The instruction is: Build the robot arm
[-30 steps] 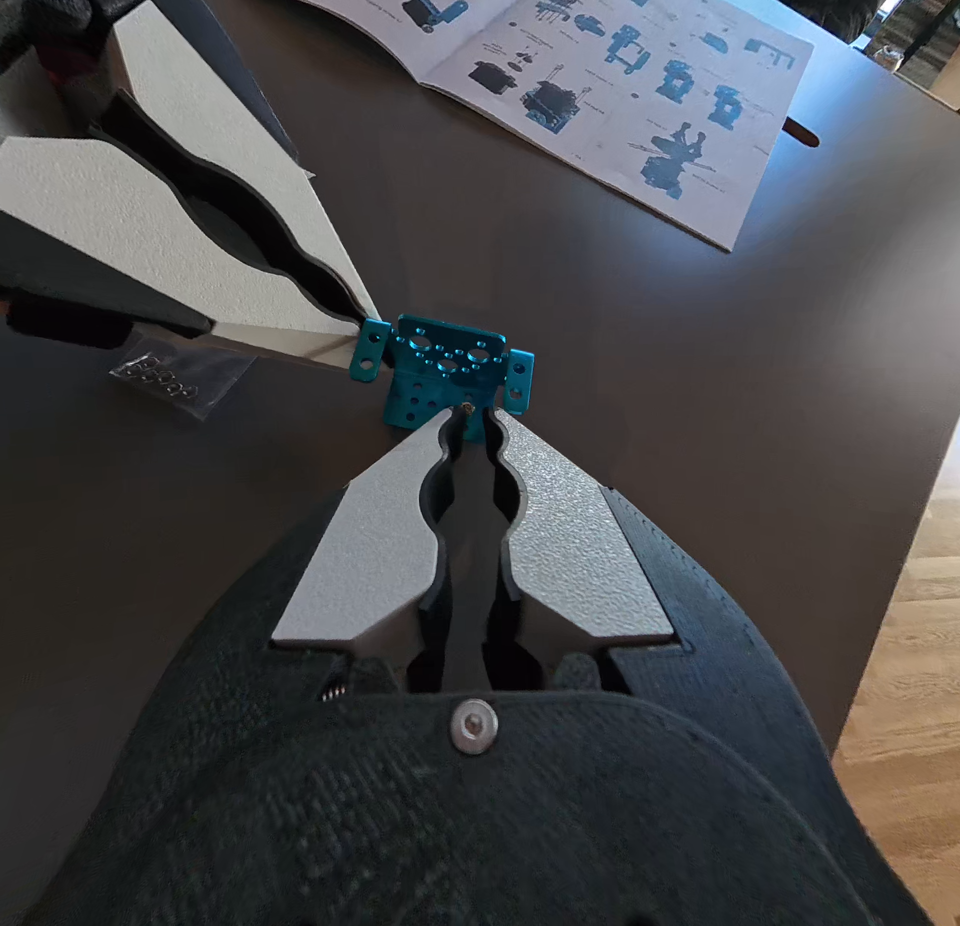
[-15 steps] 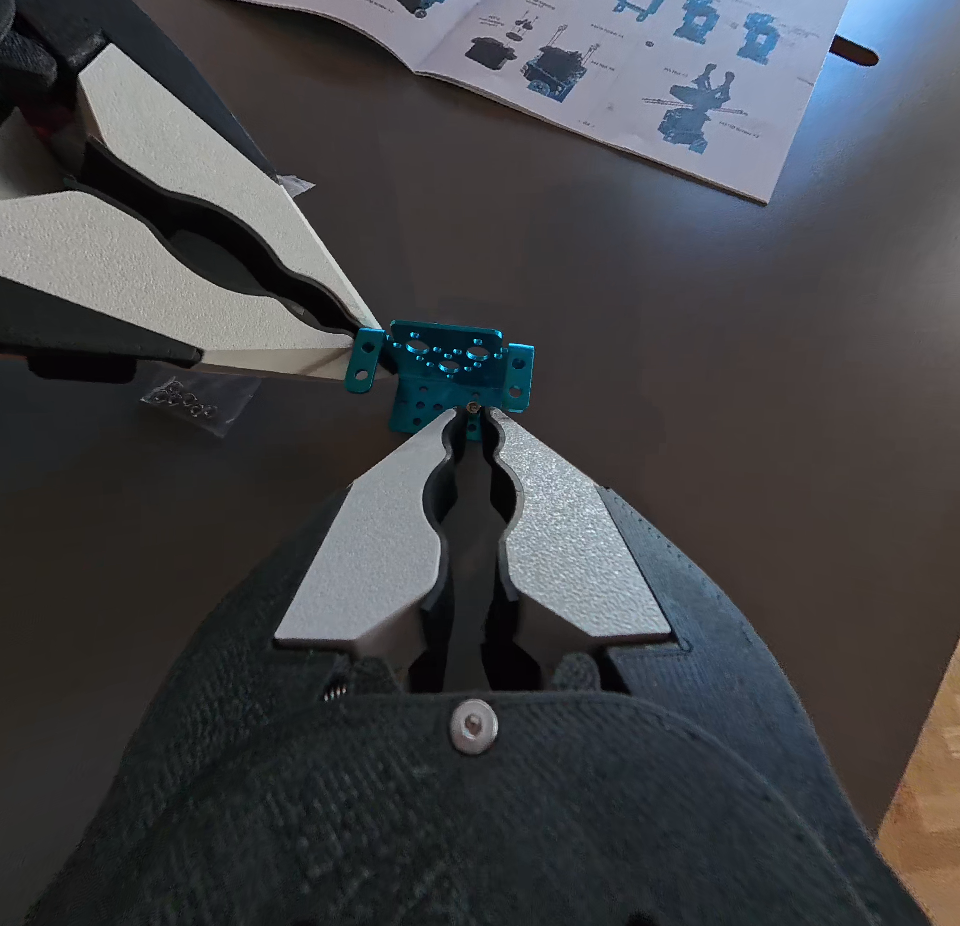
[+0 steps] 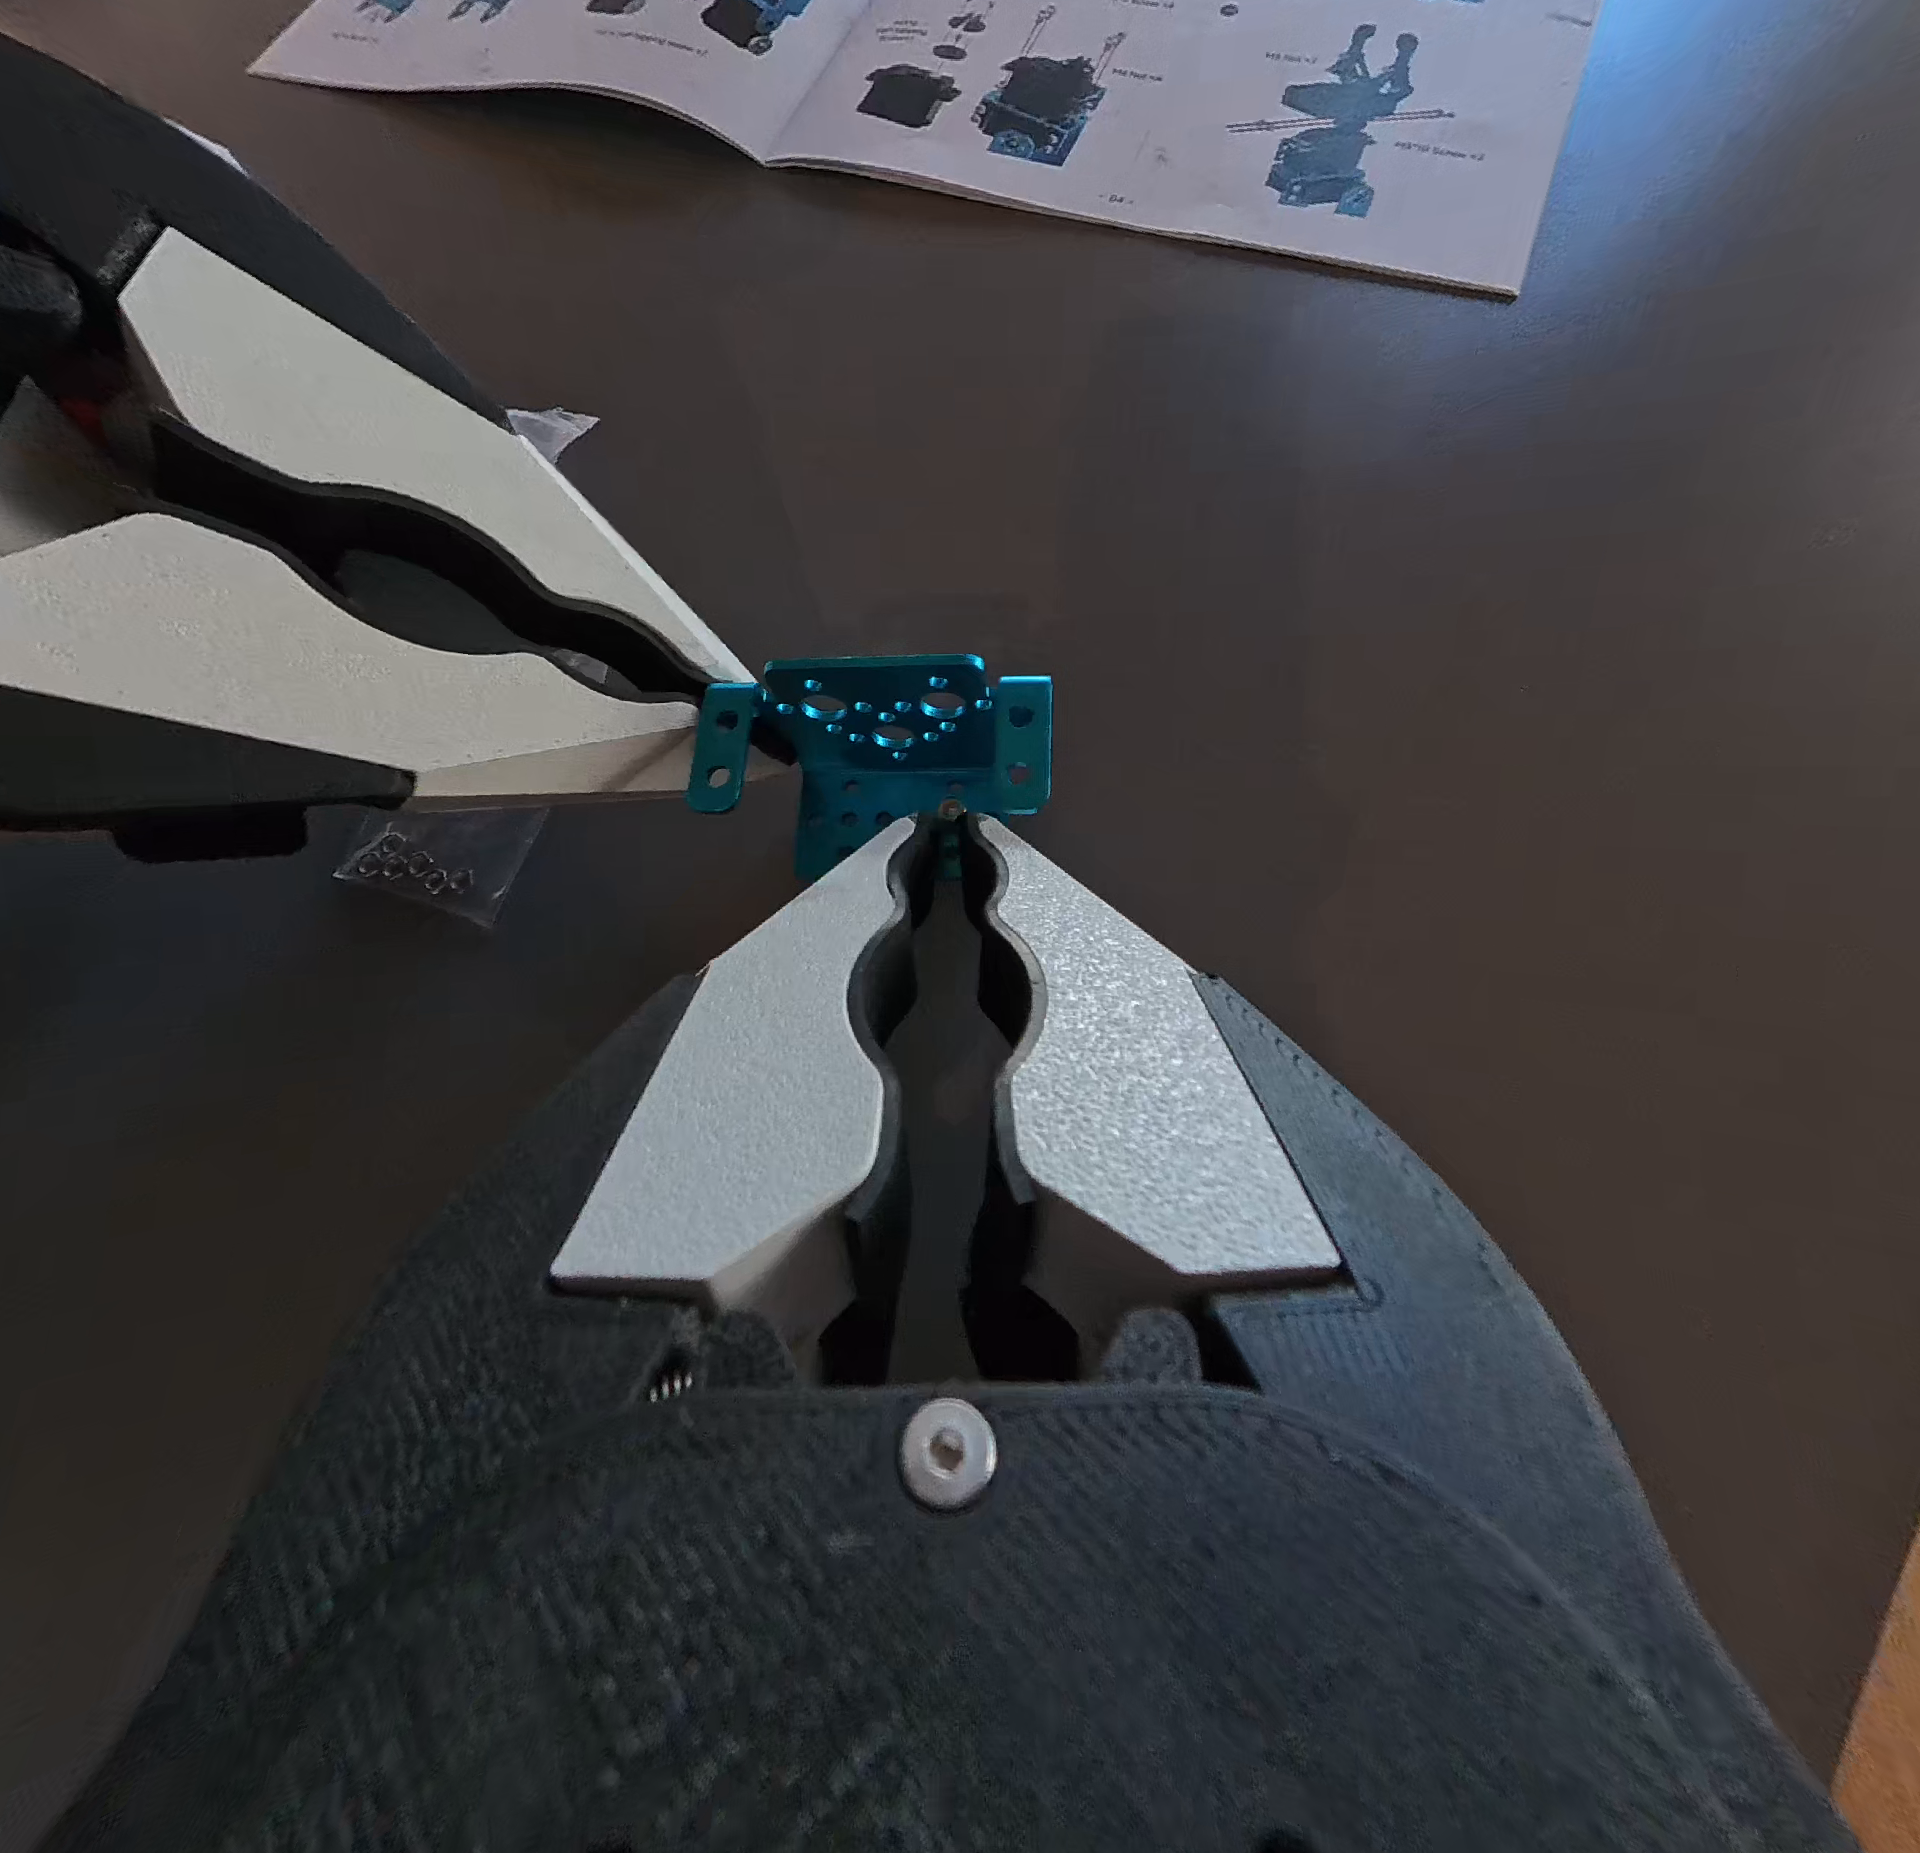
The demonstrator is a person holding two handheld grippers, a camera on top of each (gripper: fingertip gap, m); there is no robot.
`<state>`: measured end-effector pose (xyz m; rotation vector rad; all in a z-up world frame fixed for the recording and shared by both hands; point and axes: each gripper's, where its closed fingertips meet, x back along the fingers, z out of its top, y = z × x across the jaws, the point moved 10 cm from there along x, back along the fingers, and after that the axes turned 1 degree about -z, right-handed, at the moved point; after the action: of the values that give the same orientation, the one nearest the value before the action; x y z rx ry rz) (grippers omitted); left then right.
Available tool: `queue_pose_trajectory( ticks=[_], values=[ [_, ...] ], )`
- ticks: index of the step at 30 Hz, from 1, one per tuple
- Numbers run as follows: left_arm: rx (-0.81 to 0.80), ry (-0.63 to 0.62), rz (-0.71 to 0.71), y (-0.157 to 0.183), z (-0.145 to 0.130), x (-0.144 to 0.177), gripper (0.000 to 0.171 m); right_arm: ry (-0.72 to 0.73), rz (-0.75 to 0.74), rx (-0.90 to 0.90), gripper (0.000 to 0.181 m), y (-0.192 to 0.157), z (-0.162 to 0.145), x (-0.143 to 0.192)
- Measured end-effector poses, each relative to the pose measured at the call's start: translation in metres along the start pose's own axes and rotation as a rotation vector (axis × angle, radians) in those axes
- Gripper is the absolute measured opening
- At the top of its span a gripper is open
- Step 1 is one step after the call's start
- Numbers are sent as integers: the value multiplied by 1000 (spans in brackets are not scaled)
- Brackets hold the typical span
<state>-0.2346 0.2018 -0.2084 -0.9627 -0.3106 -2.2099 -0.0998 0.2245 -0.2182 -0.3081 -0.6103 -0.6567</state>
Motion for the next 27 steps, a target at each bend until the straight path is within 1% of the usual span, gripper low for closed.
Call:
queue_pose_trajectory(
  ticks=[10, 13, 18, 20, 23, 25, 27],
  values=[
    [0, 0, -1, 0, 0, 0, 1, 2, -19, 39, 4, 0, 0, 1],
    [2, 0, -3, 0, 0, 0, 1, 3, -60, 135, 9, 1, -1, 2],
    [0, -1, -4, 0, 0, 0, 1, 58, -28, 251, 16, 1, -3, 7],
    [1, -1, -6, 0, 0, 0, 1, 72, -20, 285, 15, 2, -2, 8],
    [2, -1, -6, 0, 0, 0, 1, 41, -40, 324, 15, 6, -5, 8],
    [4, 0, -7, 0, -1, 0, 1, 55, -12, 342, 15, 5, -6, 12],
    [4, 1, -9, -1, -1, 0, 1, 91, 25, 443, 16, 2, -7, 19]
  ],
)
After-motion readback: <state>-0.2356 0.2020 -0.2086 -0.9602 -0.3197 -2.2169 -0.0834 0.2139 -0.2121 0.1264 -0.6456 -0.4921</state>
